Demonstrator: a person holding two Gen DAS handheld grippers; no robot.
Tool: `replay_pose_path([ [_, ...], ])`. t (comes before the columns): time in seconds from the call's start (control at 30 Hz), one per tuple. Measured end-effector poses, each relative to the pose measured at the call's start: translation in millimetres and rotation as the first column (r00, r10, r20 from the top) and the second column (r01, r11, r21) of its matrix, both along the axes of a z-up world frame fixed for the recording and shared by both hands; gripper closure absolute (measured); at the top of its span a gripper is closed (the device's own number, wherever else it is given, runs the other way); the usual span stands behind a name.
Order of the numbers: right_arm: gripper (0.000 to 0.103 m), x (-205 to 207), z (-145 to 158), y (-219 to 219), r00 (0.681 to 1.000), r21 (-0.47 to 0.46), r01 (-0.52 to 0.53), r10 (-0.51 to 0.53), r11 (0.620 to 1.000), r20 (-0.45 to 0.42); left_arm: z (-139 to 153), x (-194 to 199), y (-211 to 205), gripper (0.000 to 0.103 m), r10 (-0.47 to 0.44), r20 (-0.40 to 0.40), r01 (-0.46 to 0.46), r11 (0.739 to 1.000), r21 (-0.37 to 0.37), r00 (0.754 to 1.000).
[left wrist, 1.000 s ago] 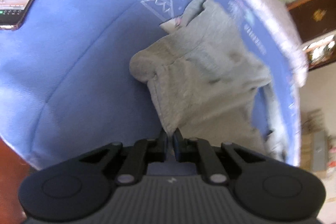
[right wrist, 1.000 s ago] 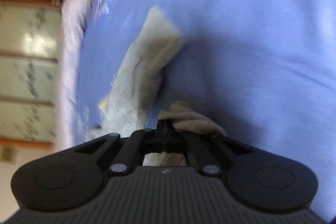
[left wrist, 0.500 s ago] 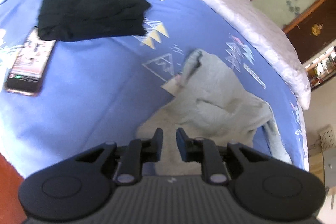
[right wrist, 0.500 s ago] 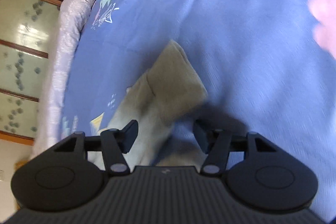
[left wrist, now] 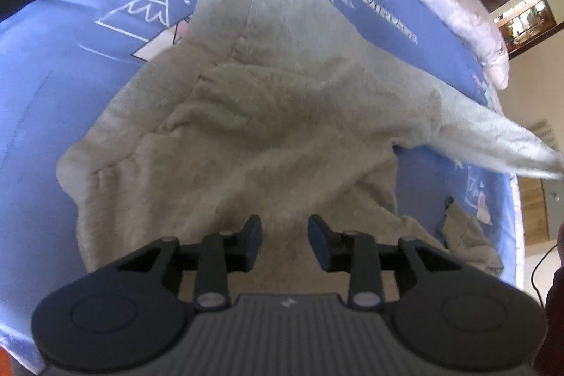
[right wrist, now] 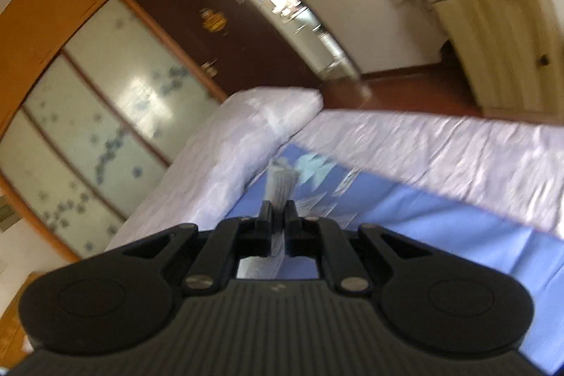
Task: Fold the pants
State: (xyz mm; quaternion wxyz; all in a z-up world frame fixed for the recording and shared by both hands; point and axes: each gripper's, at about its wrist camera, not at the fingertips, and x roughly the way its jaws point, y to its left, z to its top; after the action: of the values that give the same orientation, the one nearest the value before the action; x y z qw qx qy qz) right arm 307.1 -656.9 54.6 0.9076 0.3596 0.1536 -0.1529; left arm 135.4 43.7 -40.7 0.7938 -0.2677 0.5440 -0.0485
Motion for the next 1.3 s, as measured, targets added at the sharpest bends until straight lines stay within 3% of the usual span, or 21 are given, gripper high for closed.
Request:
replay_pose_path([
  [0.03,0.090,4.3,-12.5,-6.2,0.998,-0.022,0.035,-0.036,0.999,-0.047,-2.4,0.4,1.0,0.073,0.001,-0.007,-0.001,1.000,0.002,1.000],
  [0.1,0.068,10.5,-43.8,-13.8,0.973,-0.086,0.105,-0.120,0.991,-0.195,-4.6,1.4,1.1,0.073,0.008,-0.021,-0.008,1.000,0.001,1.000],
  [0.13,0.067,7.5,-61.3,-15.9,0.954,-0.102,0.136,-0.158,0.985,-0.253,-5.2,1.9,1.5,0.072,0.009,-0.020,-0.009,1.000,0.001,1.000],
  [0.23,0.067,-21.6,-96.6,-18.1,0.939,-0.068,0.178,-0.190,0.982,-0.286,-0.6,1.9,6.8,0.066,0.009,-0.013,-0.009,0.999,0.031,1.000],
  [0.3,0.067,-48.0,-108.6,-15.0,0.947,-0.030,0.164,-0.165,0.986,-0.276,4.1,-3.2,13.8,0.065,0.017,-0.005,-0.016,0.998,0.055,1.000],
  [0.43,0.059,-101.4,-108.5,10.4,0.977,0.089,0.027,-0.008,0.996,-0.211,9.8,-18.2,32.2,0.059,0.042,0.013,-0.043,0.997,0.057,0.999],
  [0.53,0.053,-141.5,-110.2,36.4,0.970,0.141,-0.101,0.129,0.985,-0.207,7.4,-33.5,45.1,0.055,0.065,0.004,-0.065,0.996,0.059,0.998],
  [0.6,0.053,-151.5,-105.6,59.5,0.938,0.097,-0.195,0.215,0.976,-0.271,4.4,-42.8,51.7,0.053,0.089,-0.020,-0.087,0.992,0.087,0.996],
  [0.67,0.053,-147.0,-91.2,94.7,0.898,-0.035,-0.317,0.288,0.948,-0.332,3.5,-52.1,57.8,0.053,0.101,-0.028,-0.098,0.992,0.081,0.995],
  [0.73,0.053,-135.5,-76.3,134.6,0.831,-0.127,-0.480,0.403,0.868,-0.384,4.5,-62.4,62.6,0.052,0.111,-0.017,-0.109,0.991,0.071,0.994],
  [0.8,0.049,-118.3,-68.3,184.6,0.716,-0.189,-0.657,0.527,0.730,-0.457,2.6,-69.8,65.3,0.048,0.114,-0.014,-0.113,0.992,0.061,0.993],
  [0.9,0.038,-87.5,-73.2,251.3,0.574,-0.266,-0.805,0.585,0.530,-0.573,-8.3,-78.0,66.2,0.040,0.119,-0.037,-0.117,0.991,0.066,0.992],
  [0.97,0.033,-65.8,-89.4,280.4,0.490,-0.265,-0.862,0.579,0.432,-0.651,-17.8,-81.3,67.8,0.039,0.130,-0.057,-0.128,0.991,0.043,0.990],
  [1.03,0.038,-49.3,-114.4,299.1,0.420,-0.256,-0.898,0.527,0.357,-0.739,-20.1,-82.5,68.8,0.036,0.140,-0.036,-0.140,0.990,0.022,0.989],
  [1.07,0.061,-47.6,-127.5,305.5,0.408,-0.276,-0.905,0.476,0.324,-0.779,-20.0,-82.4,68.6,0.038,0.143,-0.029,-0.142,0.990,0.017,0.989],
  [1.1,0.071,-53.8,-128.6,307.0,0.424,-0.300,-0.899,0.469,0.319,-0.775,-20.4,-81.6,68.2,0.039,0.144,-0.024,-0.143,0.990,0.015,0.989],
  [1.13,0.083,-56.1,-124.4,300.7,0.454,-0.308,-0.883,0.478,0.355,-0.752,-20.8,-80.9,68.4,0.045,0.141,-0.022,-0.141,0.990,0.014,0.990],
  [1.2,0.088,-63.1,-103.1,274.2,0.564,-0.328,-0.806,0.471,0.492,-0.678,-22.4,-79.3,67.5,0.051,0.130,-0.022,-0.130,0.991,0.014,0.991],
  [1.27,0.088,-79.6,-70.6,223.9,0.707,-0.341,-0.674,0.439,0.655,-0.554,-22.7,-79.8,68.1,0.051,0.128,-0.018,-0.128,0.992,0.006,0.992],
  [1.3,0.088,-94.9,-50.1,187.0,0.794,-0.315,-0.574,0.418,0.756,-0.442,-23.0,-80.6,68.5,0.051,0.130,-0.015,-0.130,0.992,0.000,0.991],
])
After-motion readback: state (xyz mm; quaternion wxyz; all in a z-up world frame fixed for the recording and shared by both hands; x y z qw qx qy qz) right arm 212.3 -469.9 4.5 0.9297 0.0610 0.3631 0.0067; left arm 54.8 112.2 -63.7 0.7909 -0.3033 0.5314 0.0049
